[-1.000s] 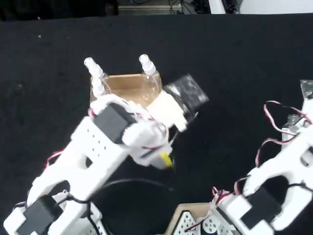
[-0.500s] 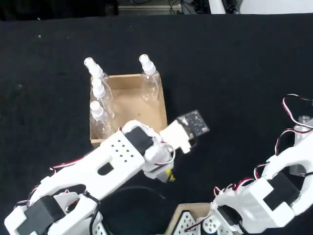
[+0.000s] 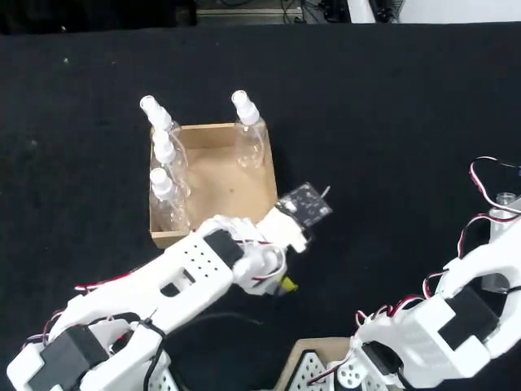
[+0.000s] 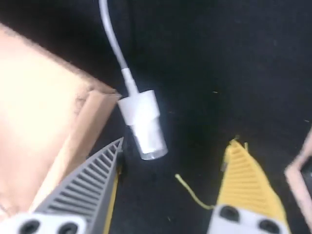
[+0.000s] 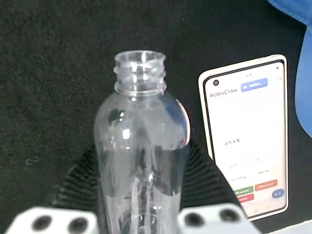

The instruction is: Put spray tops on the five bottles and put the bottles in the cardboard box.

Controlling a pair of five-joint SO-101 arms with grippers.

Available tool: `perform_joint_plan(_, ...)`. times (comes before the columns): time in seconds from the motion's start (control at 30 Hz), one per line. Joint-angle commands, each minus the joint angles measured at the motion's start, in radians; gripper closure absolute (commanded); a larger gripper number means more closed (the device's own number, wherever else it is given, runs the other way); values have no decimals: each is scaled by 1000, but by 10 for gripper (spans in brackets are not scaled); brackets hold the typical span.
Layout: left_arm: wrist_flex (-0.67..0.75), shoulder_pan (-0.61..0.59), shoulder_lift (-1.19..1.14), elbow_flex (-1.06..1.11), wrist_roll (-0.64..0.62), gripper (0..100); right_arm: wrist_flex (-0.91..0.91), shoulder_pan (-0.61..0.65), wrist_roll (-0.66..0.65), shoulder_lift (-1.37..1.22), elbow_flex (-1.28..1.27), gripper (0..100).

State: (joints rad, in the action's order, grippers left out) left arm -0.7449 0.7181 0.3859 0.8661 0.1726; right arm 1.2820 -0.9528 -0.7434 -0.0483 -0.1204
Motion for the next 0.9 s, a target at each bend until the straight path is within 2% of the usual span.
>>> perform_joint_plan(0.0,74,-48,14,19,-3,762,8,-23,-2,12,67,988)
perform_joint_plan(0.4,103,-50,9,38,-11,764,9,-23,-2,7,65,988)
perform_joint_plan(0.53,147,-41,-38,51,-21,764,9,-23,-2,7,65,988)
perform_joint_plan(0.87,152,-39,-144,-8,-48,764,9,-23,-2,7,64,988)
